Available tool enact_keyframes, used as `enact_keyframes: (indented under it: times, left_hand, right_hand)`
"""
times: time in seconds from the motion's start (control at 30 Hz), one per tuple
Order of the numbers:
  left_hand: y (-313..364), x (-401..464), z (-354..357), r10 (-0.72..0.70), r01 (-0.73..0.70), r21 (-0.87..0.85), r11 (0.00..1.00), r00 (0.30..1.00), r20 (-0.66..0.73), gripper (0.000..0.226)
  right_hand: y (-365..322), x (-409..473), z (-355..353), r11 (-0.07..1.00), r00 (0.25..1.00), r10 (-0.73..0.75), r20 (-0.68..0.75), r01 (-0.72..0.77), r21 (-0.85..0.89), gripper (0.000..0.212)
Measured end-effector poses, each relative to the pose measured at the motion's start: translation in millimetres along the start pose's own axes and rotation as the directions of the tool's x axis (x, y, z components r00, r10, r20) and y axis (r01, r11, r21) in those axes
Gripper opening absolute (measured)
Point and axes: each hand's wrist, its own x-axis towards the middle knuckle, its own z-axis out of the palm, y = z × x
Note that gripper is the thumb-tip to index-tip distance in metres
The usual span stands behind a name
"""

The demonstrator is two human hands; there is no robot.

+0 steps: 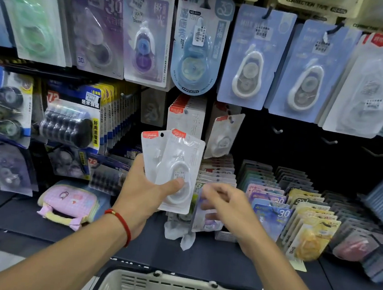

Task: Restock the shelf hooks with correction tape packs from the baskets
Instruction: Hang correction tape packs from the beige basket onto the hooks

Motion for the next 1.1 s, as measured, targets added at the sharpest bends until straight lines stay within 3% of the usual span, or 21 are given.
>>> enact_keyframes:
  times: [0.07,0.27,0.4,0.57,0.83,0.97,1.1]
  left_hand:
    - [0,-3,2,0.003,-0.003,-0.003,1.000,0.999,0.041,0.064]
    - [8,-7,1,0.012,-0.006,-0.046,0.999,0.992,0.128,0.068]
    - [8,-3,0,-0.039,0.048,-0.090,0.995,0.994,0.100,0.044]
    - [1,3,-4,-0.093,0.093,-0.018,0.996,0.996,-0.006,0.047]
    - [1,4,-3,-0.049,0.051,0.032,0.998,0.998,-0.037,0.046]
    - [1,4,-2,-0.016,0.019,0.056,0.998,0.998,-0.060,0.045]
    - [1,2,-1,-0.020,0.022,0.062,0.998,0.999,-0.032,0.047]
  right_hand:
    - [-4,-4,9,0.998,0.993,-0.056,0.103,0.054,0.024,0.025]
    - [-6,-8,14,0.995,0.993,-0.100,0.055,0.100,0.012,0.022]
    - [-9,-7,11,0.974,0.981,-0.176,-0.079,0.185,0.129,0.018]
    - [-10,-2,3,0.944,0.931,-0.237,-0.278,0.289,0.161,0.016]
    - [-15,-5,-1,0.909,0.911,-0.239,-0.336,0.332,0.254,0.022]
    - [-12,0,0,0.932,0.941,-0.103,-0.321,0.204,0.299,0.036]
    - [3,2,0,0.986,0.977,0.080,-0.198,-0.048,0.160,0.033]
